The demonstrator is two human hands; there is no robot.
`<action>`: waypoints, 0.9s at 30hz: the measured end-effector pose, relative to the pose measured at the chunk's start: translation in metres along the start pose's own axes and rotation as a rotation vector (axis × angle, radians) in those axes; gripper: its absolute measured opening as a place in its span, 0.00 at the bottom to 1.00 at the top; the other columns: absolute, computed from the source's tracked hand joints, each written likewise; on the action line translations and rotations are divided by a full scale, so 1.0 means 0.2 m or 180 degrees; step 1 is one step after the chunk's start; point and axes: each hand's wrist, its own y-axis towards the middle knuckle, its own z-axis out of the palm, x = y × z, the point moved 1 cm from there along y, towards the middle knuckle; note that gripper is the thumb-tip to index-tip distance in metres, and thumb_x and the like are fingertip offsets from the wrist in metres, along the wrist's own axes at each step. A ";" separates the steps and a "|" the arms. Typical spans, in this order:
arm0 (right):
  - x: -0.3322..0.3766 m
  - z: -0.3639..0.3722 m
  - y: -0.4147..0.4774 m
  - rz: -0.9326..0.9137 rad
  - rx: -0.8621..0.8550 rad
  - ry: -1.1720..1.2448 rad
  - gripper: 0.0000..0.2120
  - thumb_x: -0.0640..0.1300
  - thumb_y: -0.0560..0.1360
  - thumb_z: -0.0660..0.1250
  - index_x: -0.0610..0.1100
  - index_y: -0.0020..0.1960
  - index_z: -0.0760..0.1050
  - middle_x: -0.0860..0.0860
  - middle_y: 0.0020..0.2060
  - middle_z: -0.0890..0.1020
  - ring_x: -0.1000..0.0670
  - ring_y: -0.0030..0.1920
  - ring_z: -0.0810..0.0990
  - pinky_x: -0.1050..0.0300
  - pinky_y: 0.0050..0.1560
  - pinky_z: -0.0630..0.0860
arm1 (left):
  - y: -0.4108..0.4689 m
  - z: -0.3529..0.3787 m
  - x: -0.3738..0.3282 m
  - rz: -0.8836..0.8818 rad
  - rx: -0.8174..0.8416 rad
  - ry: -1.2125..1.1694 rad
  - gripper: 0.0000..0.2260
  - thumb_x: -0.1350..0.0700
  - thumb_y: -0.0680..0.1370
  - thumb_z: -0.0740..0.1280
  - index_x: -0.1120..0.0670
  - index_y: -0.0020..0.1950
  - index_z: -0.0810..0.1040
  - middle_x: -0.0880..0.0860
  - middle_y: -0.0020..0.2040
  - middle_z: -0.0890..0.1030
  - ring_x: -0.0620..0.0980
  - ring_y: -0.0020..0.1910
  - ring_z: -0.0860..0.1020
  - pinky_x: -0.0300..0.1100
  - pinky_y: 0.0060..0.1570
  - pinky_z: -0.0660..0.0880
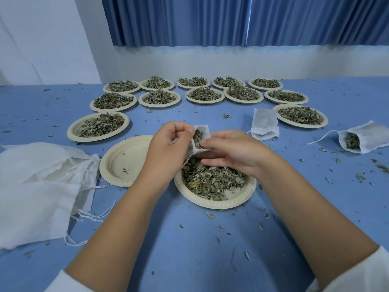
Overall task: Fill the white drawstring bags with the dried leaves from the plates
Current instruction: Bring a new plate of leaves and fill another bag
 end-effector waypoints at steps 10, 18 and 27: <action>-0.07 0.04 0.03 -0.0773 -0.0772 -0.0682 0.01 0.30 0.72 0.70 0.33 0.43 0.79 0.46 0.33 0.80 0.55 0.31 0.79 0.65 0.32 0.76 | -0.05 0.03 -0.04 0.0106 0.0552 -0.0019 0.04 0.59 0.80 0.66 0.54 0.45 0.78 0.40 0.27 0.75 0.36 0.24 0.71 0.27 0.27 0.67; -0.03 0.01 0.03 -0.0708 -0.0555 -0.1015 0.07 0.47 0.76 0.72 0.44 0.44 0.84 0.52 0.37 0.86 0.54 0.37 0.84 0.62 0.41 0.81 | 0.00 0.00 0.00 0.0205 -0.0266 0.0299 0.05 0.57 0.79 0.66 0.50 0.43 0.78 0.44 0.34 0.77 0.38 0.28 0.72 0.32 0.31 0.70; 0.03 -0.05 -0.01 -0.1007 -0.0694 -0.2097 0.10 0.47 0.78 0.66 0.45 0.43 0.84 0.59 0.31 0.83 0.60 0.30 0.77 0.69 0.30 0.72 | 0.02 -0.03 0.01 -0.0044 -0.0548 0.0105 0.05 0.56 0.80 0.65 0.51 0.45 0.77 0.45 0.29 0.75 0.38 0.22 0.70 0.29 0.23 0.65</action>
